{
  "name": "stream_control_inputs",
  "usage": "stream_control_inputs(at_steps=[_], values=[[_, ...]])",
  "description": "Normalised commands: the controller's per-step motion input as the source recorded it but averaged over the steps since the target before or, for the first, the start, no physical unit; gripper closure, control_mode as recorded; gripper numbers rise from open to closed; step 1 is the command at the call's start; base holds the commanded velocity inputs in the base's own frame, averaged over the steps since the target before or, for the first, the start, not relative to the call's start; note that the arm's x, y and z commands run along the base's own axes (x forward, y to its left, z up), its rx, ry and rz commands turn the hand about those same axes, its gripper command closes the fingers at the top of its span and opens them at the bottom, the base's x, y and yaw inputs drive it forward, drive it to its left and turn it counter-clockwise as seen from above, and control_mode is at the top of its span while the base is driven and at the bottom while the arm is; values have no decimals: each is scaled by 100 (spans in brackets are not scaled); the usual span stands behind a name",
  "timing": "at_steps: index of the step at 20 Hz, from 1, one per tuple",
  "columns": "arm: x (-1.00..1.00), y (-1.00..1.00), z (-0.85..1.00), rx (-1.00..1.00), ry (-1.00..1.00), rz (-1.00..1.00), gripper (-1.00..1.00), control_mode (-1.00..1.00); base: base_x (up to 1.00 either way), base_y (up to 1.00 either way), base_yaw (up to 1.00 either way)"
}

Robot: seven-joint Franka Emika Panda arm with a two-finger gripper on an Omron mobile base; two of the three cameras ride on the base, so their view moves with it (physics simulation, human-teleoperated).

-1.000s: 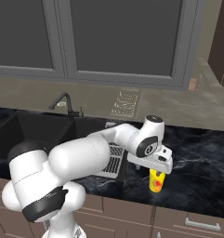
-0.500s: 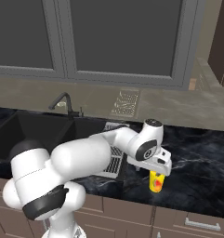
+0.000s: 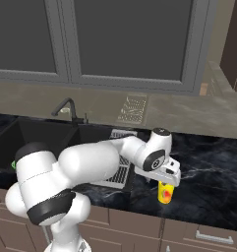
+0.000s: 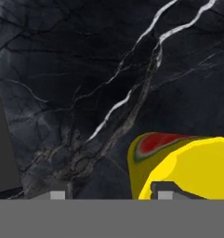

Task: Place the cup in the left basin and the cup in the right basin of the sink.

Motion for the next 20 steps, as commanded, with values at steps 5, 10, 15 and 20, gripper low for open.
stream_control_inputs(at_steps=[5,10,15,20], values=[[0,0,-19,0,0,0,100,-100,0,0,0],[0,6,-3,0,0,0,100,-100,0,0,0],[0,27,15,0,12,2,100,-100,0,0,0],[1,46,26,-2,8,12,100,-100,0,0,0]])
